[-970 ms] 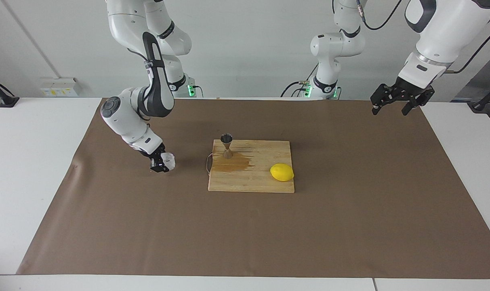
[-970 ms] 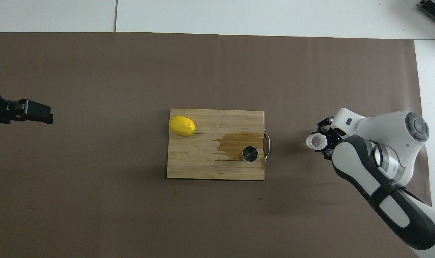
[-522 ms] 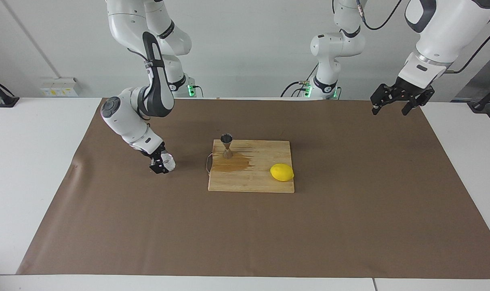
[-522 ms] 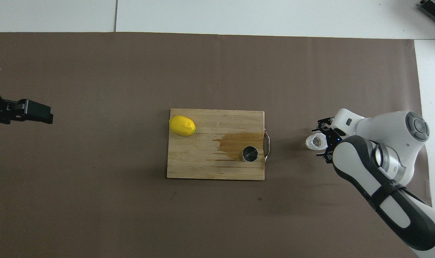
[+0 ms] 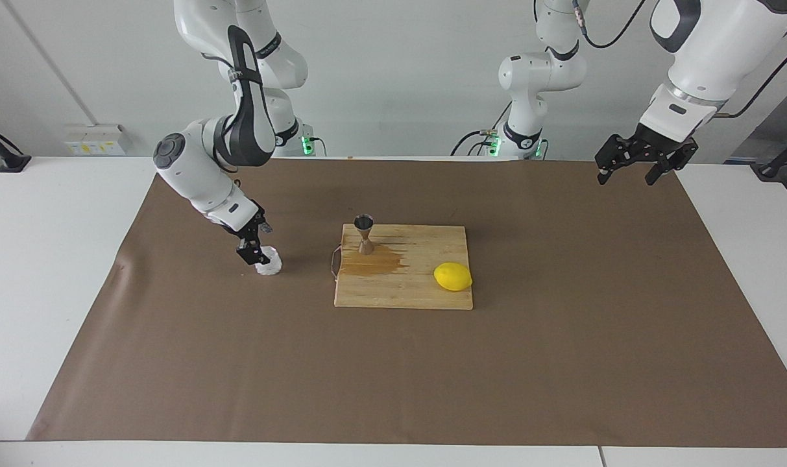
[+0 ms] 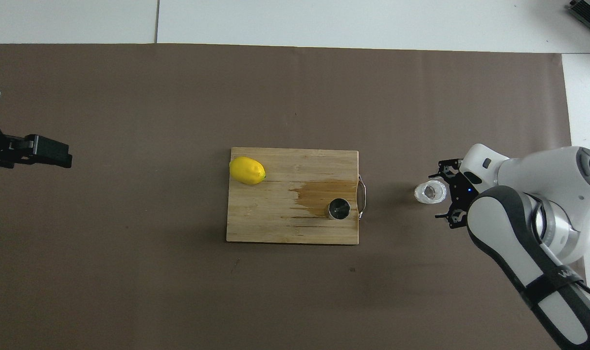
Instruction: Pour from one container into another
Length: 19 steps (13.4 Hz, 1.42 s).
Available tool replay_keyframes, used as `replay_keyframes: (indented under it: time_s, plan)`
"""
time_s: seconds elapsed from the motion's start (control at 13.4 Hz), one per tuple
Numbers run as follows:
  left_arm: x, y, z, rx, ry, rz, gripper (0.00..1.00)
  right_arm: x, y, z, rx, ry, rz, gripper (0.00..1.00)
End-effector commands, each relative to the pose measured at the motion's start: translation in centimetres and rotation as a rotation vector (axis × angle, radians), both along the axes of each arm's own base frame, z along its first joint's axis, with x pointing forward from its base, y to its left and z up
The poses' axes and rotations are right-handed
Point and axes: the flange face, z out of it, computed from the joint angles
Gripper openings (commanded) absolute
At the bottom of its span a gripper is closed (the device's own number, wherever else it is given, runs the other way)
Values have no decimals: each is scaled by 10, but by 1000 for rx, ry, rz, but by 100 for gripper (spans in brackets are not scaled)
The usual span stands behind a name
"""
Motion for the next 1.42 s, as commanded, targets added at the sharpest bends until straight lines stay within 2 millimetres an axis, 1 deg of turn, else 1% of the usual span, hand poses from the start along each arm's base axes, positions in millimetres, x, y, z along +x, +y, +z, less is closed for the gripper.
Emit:
replay_keyframes:
  time_s: [0.0,0.07,0.15,0.3,0.37,0.45,0.52,0.6,0.75,0.82,0.97,1.04,1.12,1.34]
  plan:
    - [-2,1,0,-6,-1,14,100,5,5,48,22,1,-87,100]
    - [-2,1,0,-6,-1,14,100,8,7,73,23,-14,-132,100]
    - [-2,1,-1,-6,1,14,100,6,9,96,17,-29,-191,100]
    - [-2,1,0,-6,-1,14,100,1,12,121,-25,-3,-317,100]
    - [-2,1,-1,-6,1,14,100,3,14,134,-61,14,-370,100]
    - [-2,1,0,-6,-1,14,100,5,18,152,-109,18,-423,100]
    - [-2,1,-1,-6,1,14,100,6,30,169,-160,15,-468,100]
    - [-2,1,-1,-6,1,14,100,8,33,183,-199,16,-544,100]
    - [-2,1,-1,-6,1,14,100,11,36,212,-206,36,-722,100]
    - [-2,1,-1,-6,1,14,100,14,35,220,-194,39,-812,100]
    - [-2,1,0,-6,-1,14,100,29,35,241,-179,37,-983,100]
    - [-2,1,-1,-6,1,14,100,34,34,247,-184,30,-1058,100]
    - [-2,1,-1,-6,1,14,100,37,36,252,-174,32,-1116,100]
    - [-2,1,-1,-6,1,14,100,44,41,264,-128,59,-1362,100]
